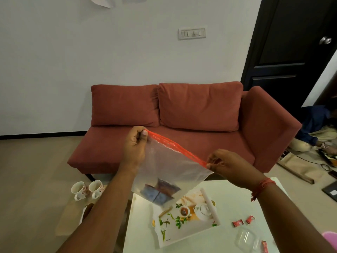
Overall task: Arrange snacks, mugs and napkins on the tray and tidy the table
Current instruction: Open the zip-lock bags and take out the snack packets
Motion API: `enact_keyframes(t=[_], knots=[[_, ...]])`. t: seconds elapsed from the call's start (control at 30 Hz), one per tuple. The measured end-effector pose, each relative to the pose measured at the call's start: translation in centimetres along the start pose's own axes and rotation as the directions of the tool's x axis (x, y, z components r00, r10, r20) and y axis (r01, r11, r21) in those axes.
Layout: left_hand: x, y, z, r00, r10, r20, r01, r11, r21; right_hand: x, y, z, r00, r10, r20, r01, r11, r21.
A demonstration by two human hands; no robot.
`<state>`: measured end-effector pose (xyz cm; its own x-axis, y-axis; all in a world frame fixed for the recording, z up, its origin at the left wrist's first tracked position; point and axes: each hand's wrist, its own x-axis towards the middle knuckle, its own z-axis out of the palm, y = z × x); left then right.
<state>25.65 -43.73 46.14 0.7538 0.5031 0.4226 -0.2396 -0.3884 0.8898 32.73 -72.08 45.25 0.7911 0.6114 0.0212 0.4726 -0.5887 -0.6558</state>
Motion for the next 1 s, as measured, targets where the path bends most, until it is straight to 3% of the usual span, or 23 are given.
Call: enact_keyframes(t=[0.1,0.27,0.37,0.57,0.73,0.8,1.0], knots=[[0.3,0.5,0.3,0.998,0.018,0.068,-0.016,1.0,-0.019,0.5,-1.4,0.0,1.0,-0.021,0.022,0.02,0.997,0.075],[0.6,1.2,1.1,0.987,0.045,0.153,-0.032,0.996,-0.086,1.9,-3.5,0.9,0.991,-0.126,-0.031,0.126,0.992,-0.007],[0.8,1.5,1.3,0.977,0.065,0.204,-0.049,0.995,-0.087,2.3,-4.0,1.7,0.988,-0.145,-0.061,0.147,0.988,0.04],[1.0,1.4,2.0,0.978,0.021,0.208,0.015,0.986,-0.167,2.7,-4.0,2.7,0.991,-0.084,-0.1,0.116,0.914,0.389],[0.9,0.7,2.9,0.983,-0.023,0.182,0.064,0.973,-0.224,2.0,-4.5,3.6,0.998,0.014,0.067,-0.055,0.747,0.663],[0.8,0.6,3.5,0.983,-0.024,0.18,0.07,0.965,-0.252,1.8,-4.8,3.8,0.992,0.027,0.127,-0.108,0.718,0.688],[0.3,0.1,4.9,0.981,-0.028,0.193,0.075,0.968,-0.241,1.3,-5.0,4.0,0.991,0.034,0.13,-0.108,0.781,0.616]])
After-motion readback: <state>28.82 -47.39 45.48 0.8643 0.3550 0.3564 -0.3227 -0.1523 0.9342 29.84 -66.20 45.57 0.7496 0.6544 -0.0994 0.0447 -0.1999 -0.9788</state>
